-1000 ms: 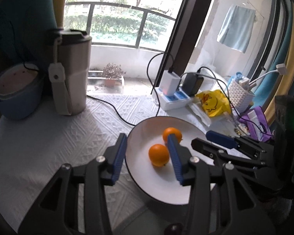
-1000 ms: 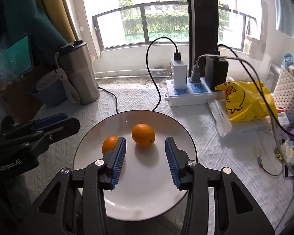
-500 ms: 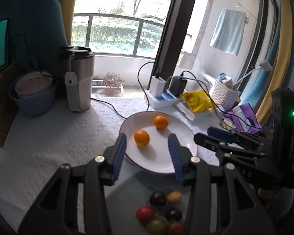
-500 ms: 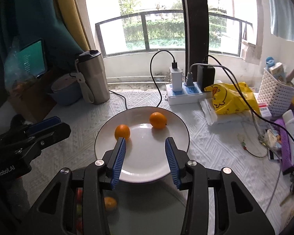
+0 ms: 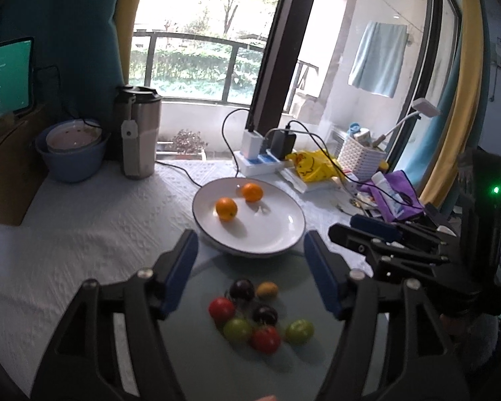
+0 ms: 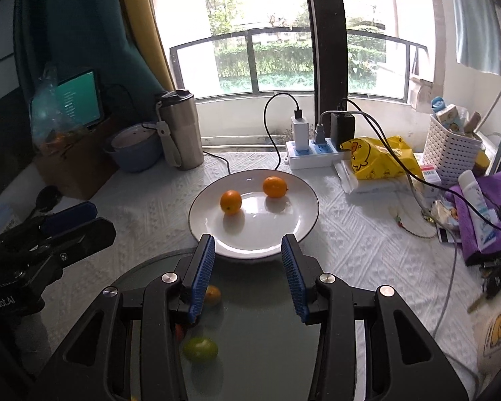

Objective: Organize fruits
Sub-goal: 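Withdraw both open tools from the plate back over the tray, then grasp the yellow plum with the left tool while the right tool grasps the green lime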

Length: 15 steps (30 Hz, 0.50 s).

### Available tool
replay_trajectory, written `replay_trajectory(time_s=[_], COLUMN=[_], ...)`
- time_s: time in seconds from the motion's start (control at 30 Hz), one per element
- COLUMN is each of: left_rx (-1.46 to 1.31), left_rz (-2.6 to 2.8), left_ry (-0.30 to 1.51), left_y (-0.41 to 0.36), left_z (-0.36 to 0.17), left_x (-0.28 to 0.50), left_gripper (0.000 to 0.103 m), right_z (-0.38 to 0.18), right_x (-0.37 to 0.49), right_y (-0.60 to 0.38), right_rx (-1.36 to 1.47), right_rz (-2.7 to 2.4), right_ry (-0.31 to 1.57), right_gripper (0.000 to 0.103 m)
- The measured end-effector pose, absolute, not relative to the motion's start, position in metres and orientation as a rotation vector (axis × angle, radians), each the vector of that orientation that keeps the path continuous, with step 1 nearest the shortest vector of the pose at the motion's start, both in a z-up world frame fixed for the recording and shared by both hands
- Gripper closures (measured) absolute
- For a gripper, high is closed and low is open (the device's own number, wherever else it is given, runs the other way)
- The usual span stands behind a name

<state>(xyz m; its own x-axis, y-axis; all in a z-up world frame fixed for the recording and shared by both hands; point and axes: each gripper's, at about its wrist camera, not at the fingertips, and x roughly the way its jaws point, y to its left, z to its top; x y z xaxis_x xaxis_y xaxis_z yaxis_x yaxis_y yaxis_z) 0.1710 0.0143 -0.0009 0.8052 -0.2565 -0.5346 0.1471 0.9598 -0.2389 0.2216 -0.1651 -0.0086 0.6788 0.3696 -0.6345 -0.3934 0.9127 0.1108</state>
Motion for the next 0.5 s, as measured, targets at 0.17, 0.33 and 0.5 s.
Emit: replay_trajectory(time_s=[0.17, 0.33, 0.5], left_rx=[-0.185, -0.205, -0.206], left_rz=[-0.217, -0.214, -0.21], left_ry=[0.596, 0.61, 0.61], left_y=[0.009, 0.004, -0.002], left_z=[-0.003, -0.01, -0.014], left_x=[0.149, 0.127, 0.107], left_gripper=[0.036, 0.036, 0.036], right_z=[-0.007, -0.009, -0.009], right_x=[0.2, 0.178, 0.157], right_y=[-0.169, -0.171, -0.172], right_rx=[-0.036, -0.024, -0.031], right_rz=[0.436, 0.447, 0.46], right_ry=[0.697, 0.698, 0.692], right_gripper=[0.059, 0.059, 0.059])
